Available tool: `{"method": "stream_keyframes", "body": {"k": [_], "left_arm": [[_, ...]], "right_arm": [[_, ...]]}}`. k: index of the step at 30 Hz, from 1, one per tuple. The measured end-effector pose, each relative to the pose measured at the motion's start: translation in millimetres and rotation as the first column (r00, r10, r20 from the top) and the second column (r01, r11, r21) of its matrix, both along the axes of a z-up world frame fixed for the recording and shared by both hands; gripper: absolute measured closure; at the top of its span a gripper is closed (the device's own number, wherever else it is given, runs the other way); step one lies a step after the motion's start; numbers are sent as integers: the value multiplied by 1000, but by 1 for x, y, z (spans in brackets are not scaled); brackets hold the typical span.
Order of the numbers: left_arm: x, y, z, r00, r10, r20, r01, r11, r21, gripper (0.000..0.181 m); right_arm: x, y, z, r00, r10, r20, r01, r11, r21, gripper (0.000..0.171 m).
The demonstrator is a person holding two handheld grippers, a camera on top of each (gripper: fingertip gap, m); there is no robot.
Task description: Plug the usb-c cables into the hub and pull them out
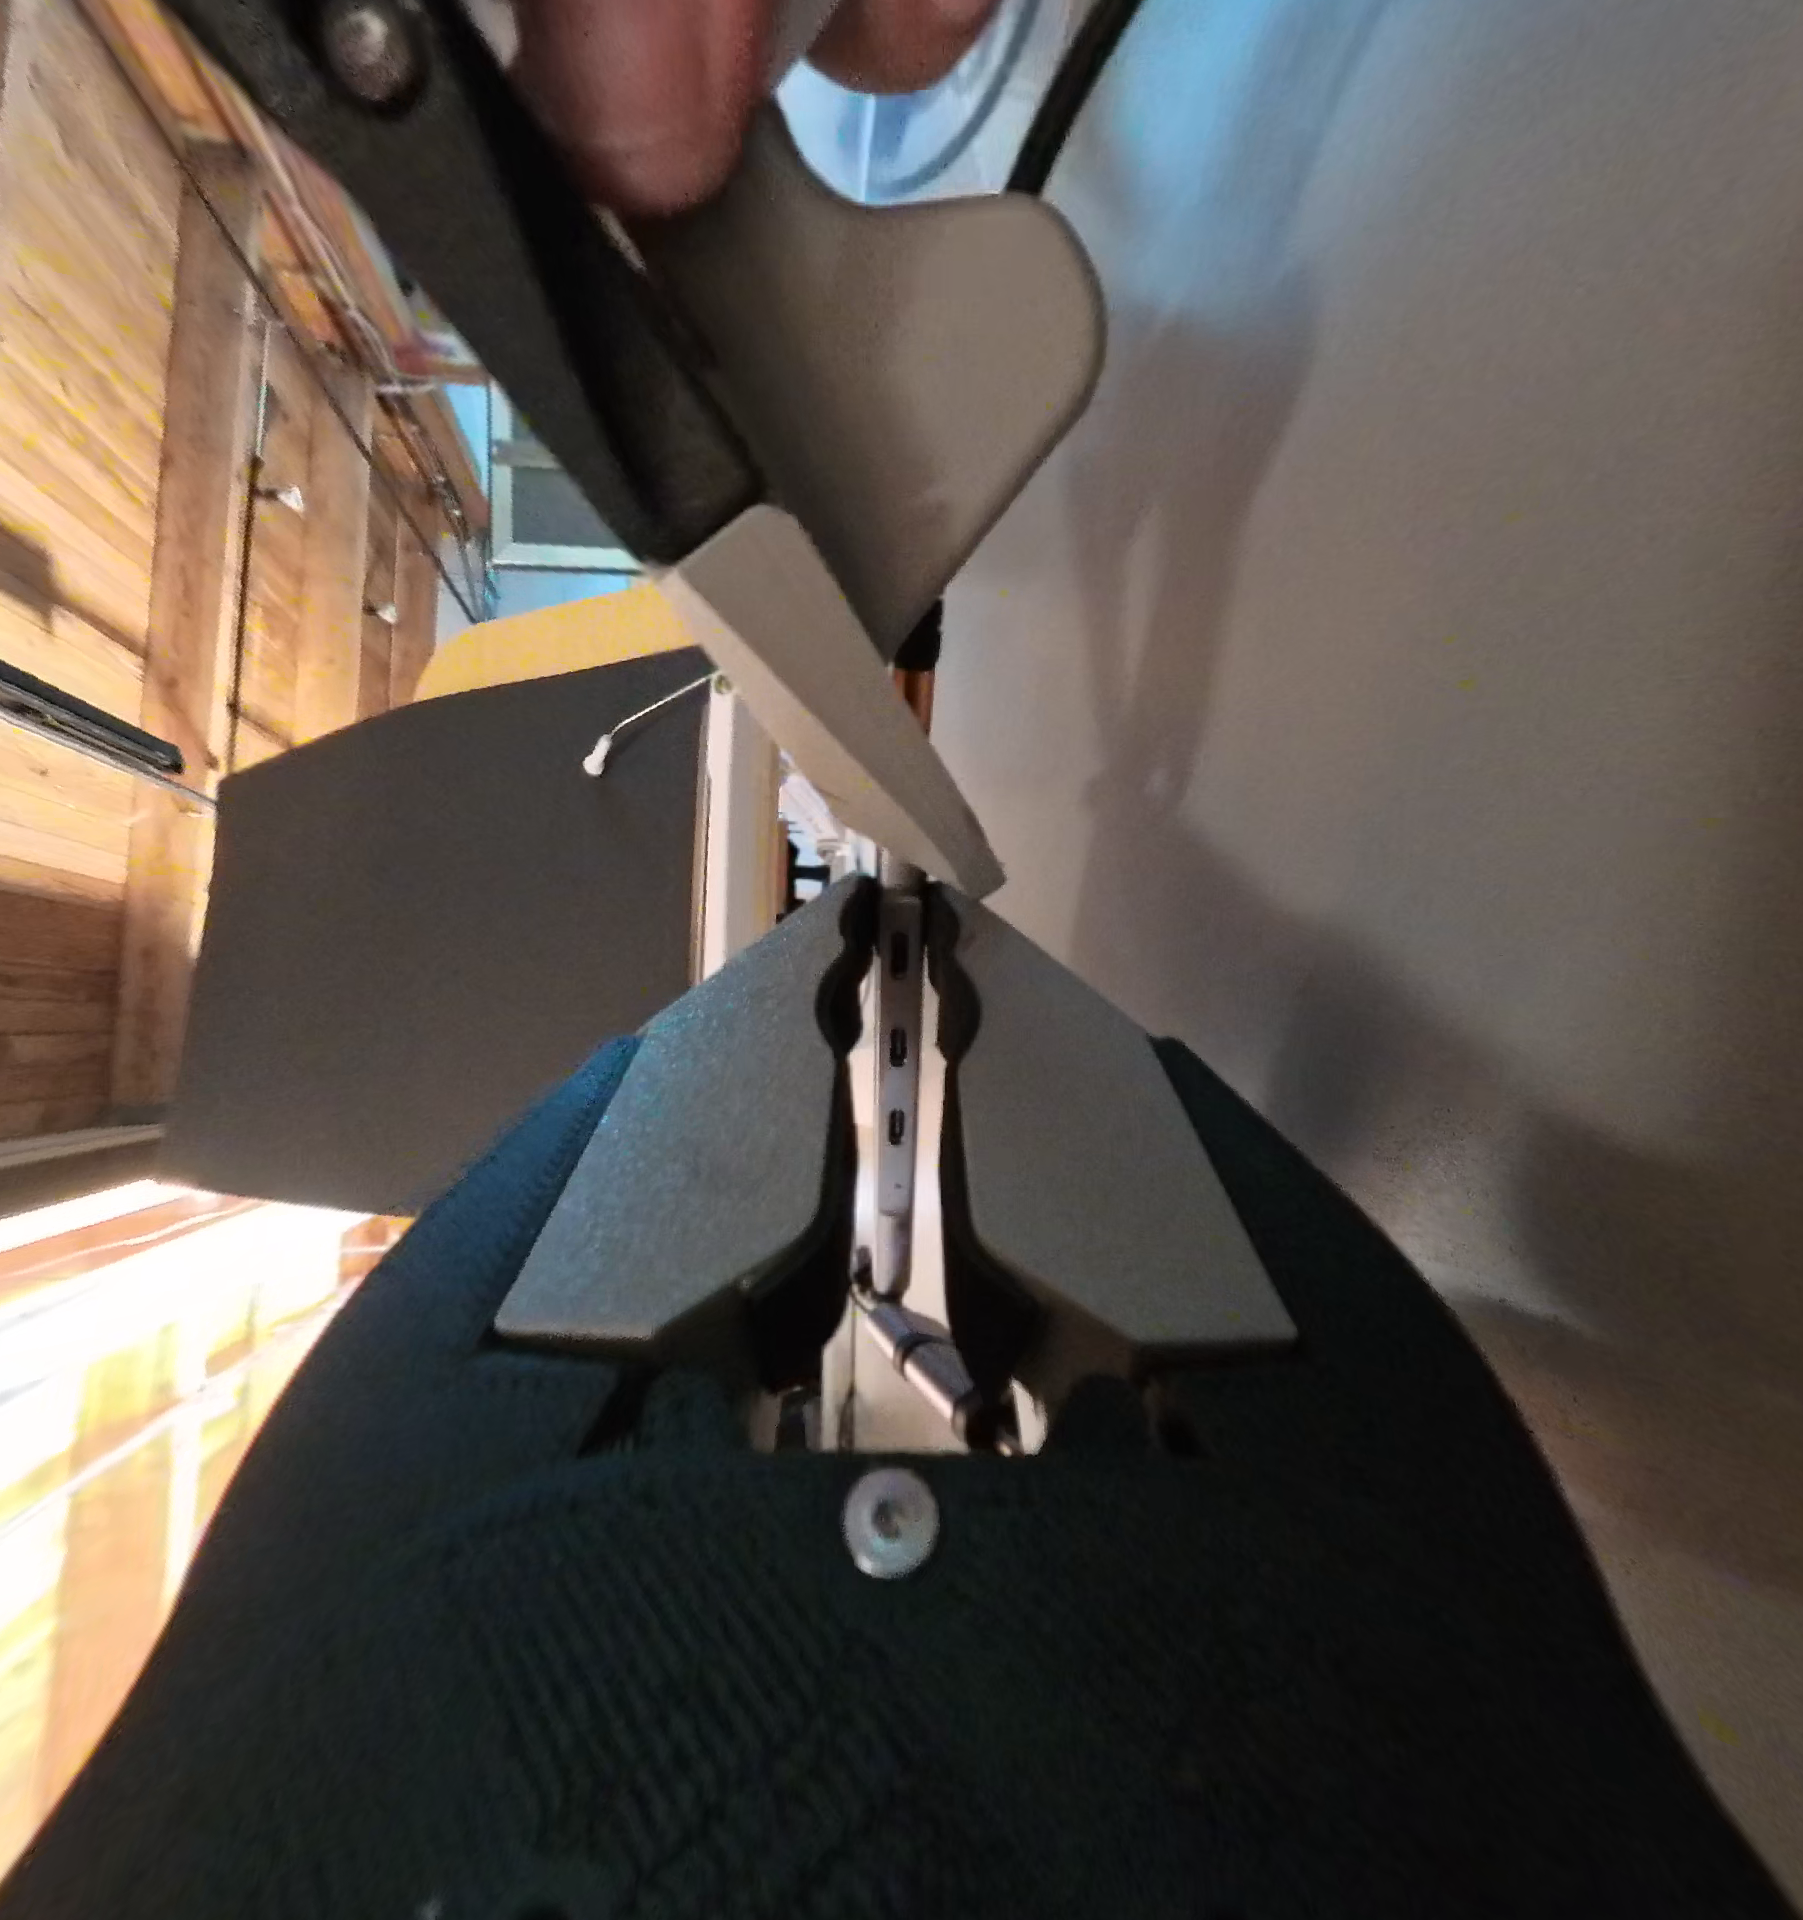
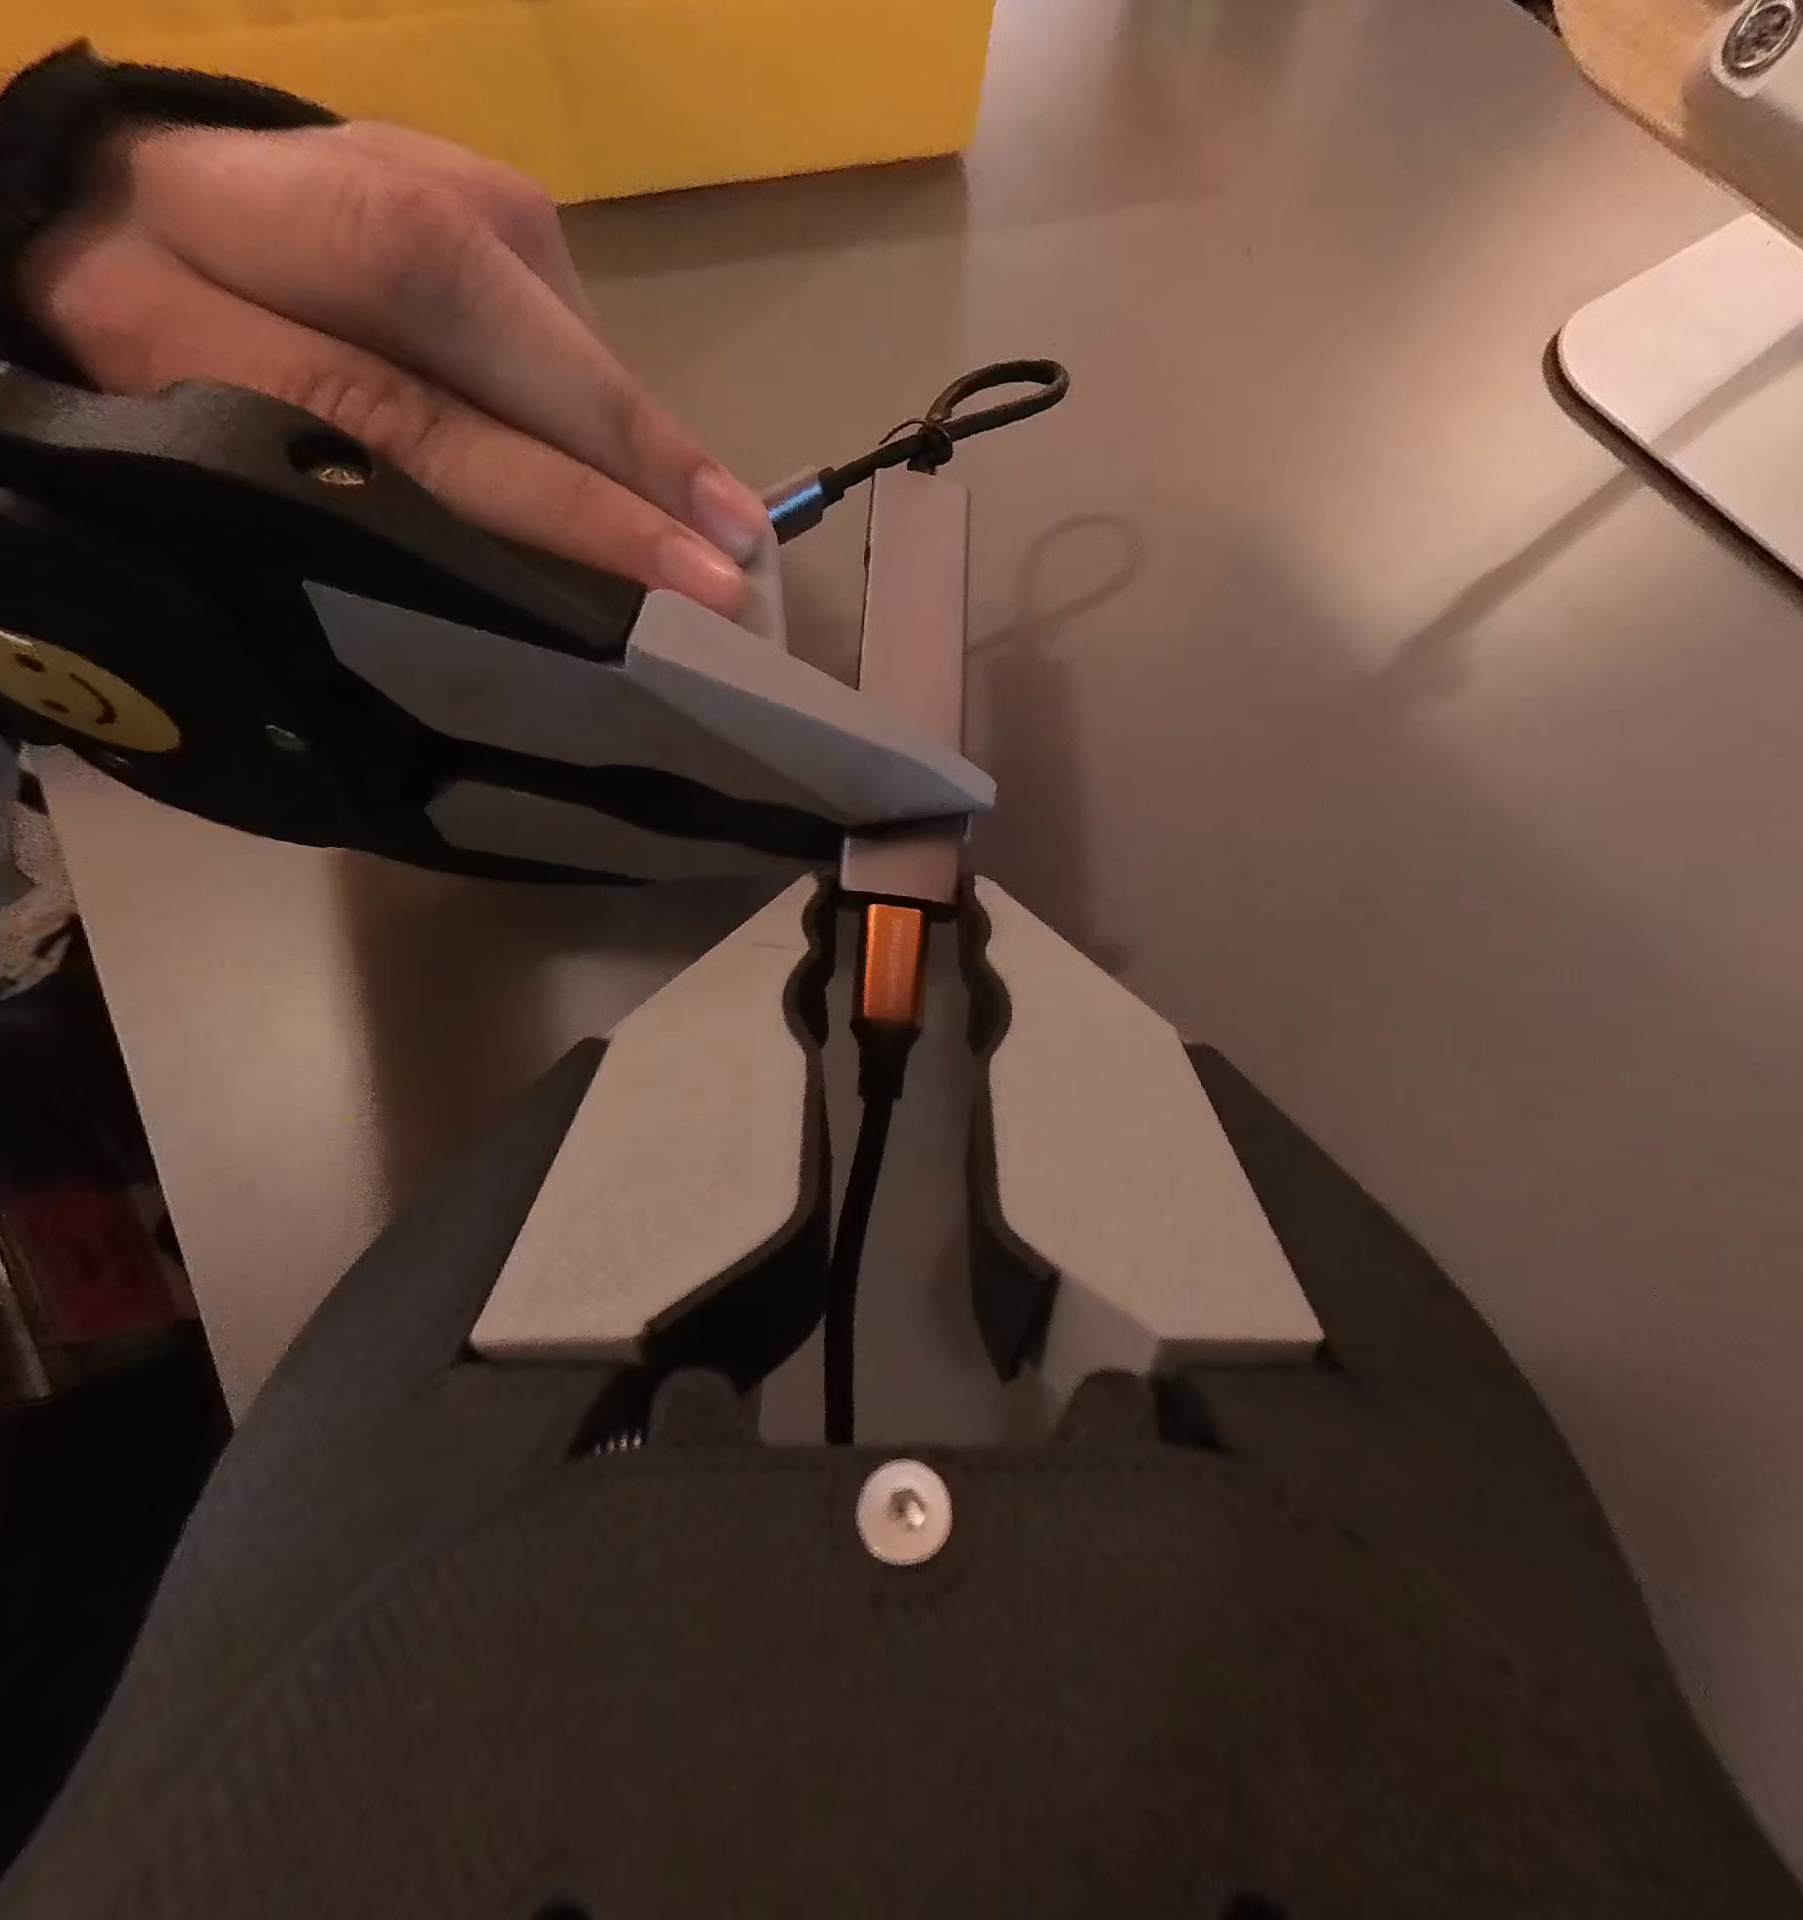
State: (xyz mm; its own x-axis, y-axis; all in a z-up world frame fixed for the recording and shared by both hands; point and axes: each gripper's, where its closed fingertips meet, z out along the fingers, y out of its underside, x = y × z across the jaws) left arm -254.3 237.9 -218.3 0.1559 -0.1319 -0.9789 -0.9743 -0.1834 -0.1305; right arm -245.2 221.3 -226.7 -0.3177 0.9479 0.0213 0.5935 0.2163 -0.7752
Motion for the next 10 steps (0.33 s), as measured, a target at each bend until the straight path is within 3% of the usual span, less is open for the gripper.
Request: {"method": "stream_keyframes", "body": {"k": [4, 10], "left_arm": [[4, 0, 0, 998, -32, 50, 31, 999, 13, 174], [-2, -1, 6, 977, -40, 207, 29, 998, 53, 181]], "right_arm": [[3, 4, 0, 1000, -8, 26, 8, 1000, -29, 150], [8, 39, -19, 992, -106, 74, 95, 986, 134, 151]]}}
